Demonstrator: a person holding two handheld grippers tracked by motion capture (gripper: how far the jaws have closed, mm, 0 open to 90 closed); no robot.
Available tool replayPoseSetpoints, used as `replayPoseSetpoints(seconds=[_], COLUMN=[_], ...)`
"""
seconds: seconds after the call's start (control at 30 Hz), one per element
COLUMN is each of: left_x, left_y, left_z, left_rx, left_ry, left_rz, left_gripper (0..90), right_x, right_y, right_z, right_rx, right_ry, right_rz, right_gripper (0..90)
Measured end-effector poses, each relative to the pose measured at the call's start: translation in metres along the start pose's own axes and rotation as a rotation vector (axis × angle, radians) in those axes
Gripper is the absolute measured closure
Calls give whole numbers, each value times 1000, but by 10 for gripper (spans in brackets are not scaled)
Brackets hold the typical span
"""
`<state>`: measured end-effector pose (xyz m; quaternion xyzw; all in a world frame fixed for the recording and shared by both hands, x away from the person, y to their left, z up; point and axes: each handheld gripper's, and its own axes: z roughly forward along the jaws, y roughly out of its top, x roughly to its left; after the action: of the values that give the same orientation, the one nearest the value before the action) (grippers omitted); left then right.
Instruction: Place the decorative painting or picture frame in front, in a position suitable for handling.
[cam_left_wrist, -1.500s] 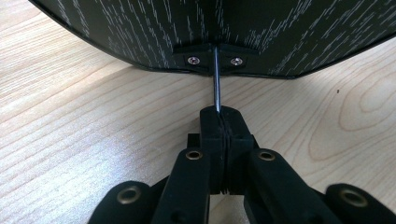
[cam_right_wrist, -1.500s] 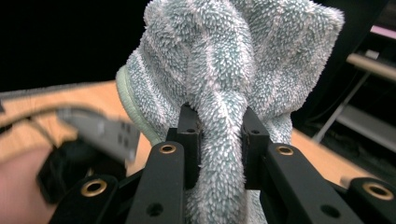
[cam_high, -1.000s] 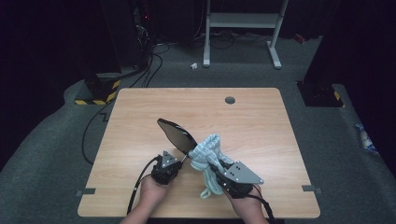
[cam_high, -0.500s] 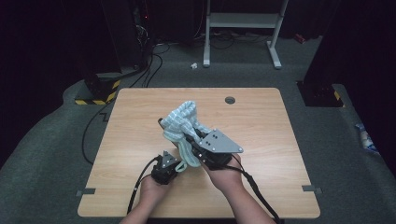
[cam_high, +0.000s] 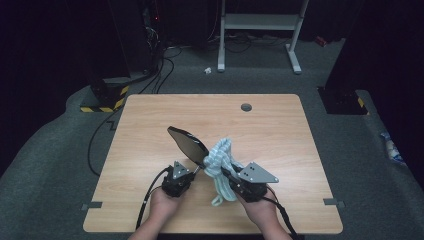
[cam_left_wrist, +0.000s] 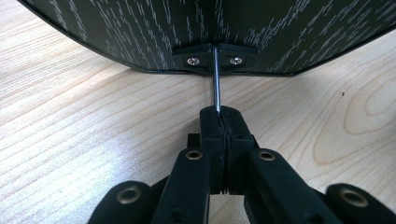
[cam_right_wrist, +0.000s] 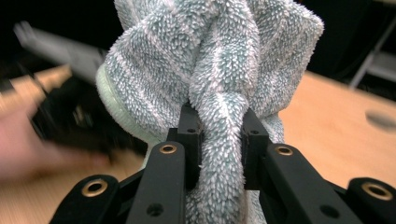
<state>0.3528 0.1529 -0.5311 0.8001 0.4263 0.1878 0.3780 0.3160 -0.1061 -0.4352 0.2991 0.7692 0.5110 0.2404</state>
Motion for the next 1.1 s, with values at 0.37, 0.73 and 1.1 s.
replayPoseSetpoints(seconds=[0.37,0.73,1.1], left_x=[0,1,5], left_y=[0,0,0], left_z=[0,0,0], left_rx=[1,-4,-3], left_ry=[2,8,13], left_rz=[4,21,0], left_gripper=[887,887,887], right_x=[-4,25,7], right_y=[10,90,1], right_z=[-29,1,7], right_rx=[-72,-165,-49], right_ry=[-19,19,11], right_rz=[7,-91,30], right_gripper=[751,749,750])
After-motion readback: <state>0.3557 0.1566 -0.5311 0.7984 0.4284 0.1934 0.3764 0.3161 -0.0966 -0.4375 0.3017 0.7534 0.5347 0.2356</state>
